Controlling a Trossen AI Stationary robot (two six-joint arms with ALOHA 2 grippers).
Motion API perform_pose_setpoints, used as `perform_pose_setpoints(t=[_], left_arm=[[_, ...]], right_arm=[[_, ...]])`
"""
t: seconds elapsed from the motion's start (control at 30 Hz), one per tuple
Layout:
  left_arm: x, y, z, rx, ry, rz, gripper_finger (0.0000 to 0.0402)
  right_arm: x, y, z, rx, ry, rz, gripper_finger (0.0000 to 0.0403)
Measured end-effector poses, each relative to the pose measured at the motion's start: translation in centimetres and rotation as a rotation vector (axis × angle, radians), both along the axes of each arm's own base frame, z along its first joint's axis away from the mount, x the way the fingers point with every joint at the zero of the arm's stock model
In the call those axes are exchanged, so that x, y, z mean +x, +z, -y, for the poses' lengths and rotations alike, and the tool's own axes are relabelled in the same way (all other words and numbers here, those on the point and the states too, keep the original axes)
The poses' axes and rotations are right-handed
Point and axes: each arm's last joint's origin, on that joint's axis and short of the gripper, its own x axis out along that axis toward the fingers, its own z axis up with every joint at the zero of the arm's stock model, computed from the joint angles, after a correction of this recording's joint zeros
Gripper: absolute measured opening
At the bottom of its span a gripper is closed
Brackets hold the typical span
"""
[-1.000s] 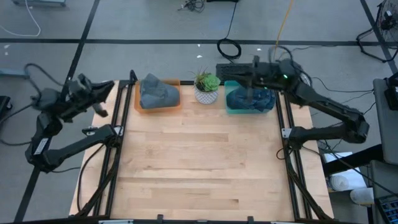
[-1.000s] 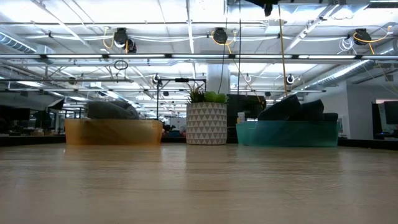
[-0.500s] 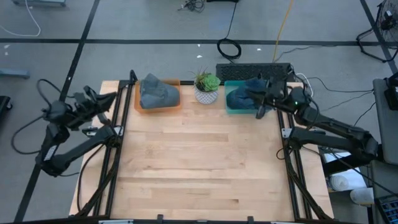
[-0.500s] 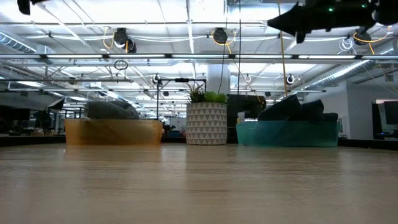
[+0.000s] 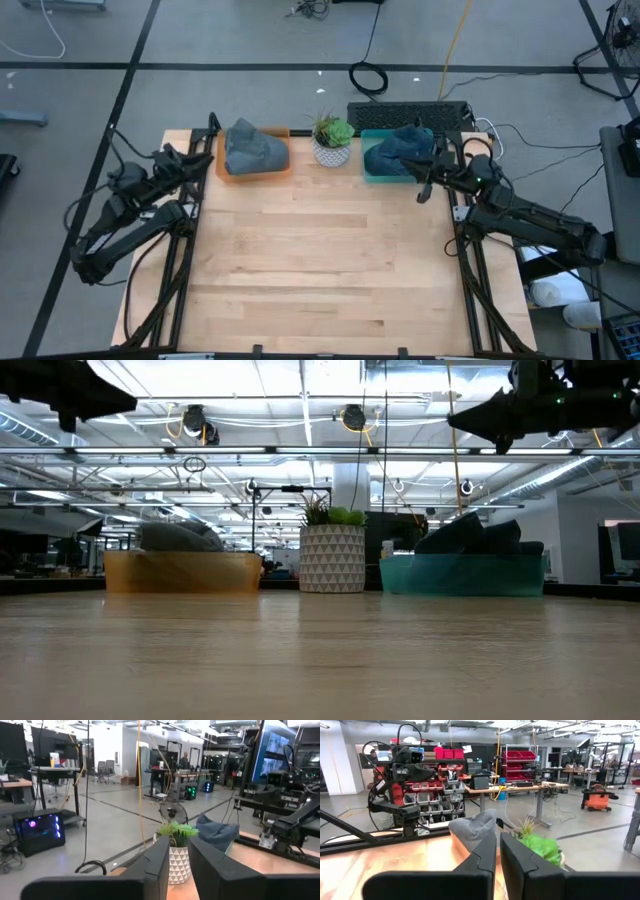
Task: Pick & Place hat
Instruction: Return to Home Position
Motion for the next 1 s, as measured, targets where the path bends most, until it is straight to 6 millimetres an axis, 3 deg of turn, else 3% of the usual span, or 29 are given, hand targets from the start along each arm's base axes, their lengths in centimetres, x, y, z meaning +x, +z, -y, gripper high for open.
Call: perform_pose_setpoints(t=[0.3, 0.43, 0.57, 0.77, 1.0], left_arm=[[1.4, -2.9, -1.1, -0.073, -0.003, -0.024, 0.0073], [1.7, -3.2, -1.3, -0.059, -0.005, 0.007, 0.0065], [2.1, -3.6, -1.5, -0.023, -0.032, 0.034, 0.0059], [2.9, -5.6, -2.1, -0.073, -0.068, 0.040, 0.0058], [3.8, -7.9, -2.8, -0.042, -0.087, 0.165, 0.0070]], right_arm=[[-0.7, -0.7, -0.4, 0.017, 0.004, 0.026, 0.0015], [-1.1, -1.2, -0.6, 0.016, 0.004, 0.029, 0.0013], [-1.3, -2.2, -0.8, 0.041, 0.007, 0.032, 0.0011], [-1.7, -3.7, -1.0, 0.083, 0.012, 0.040, 0.0015], [-1.9, -6.6, -1.2, 0.171, 0.018, 0.019, 0.0011]])
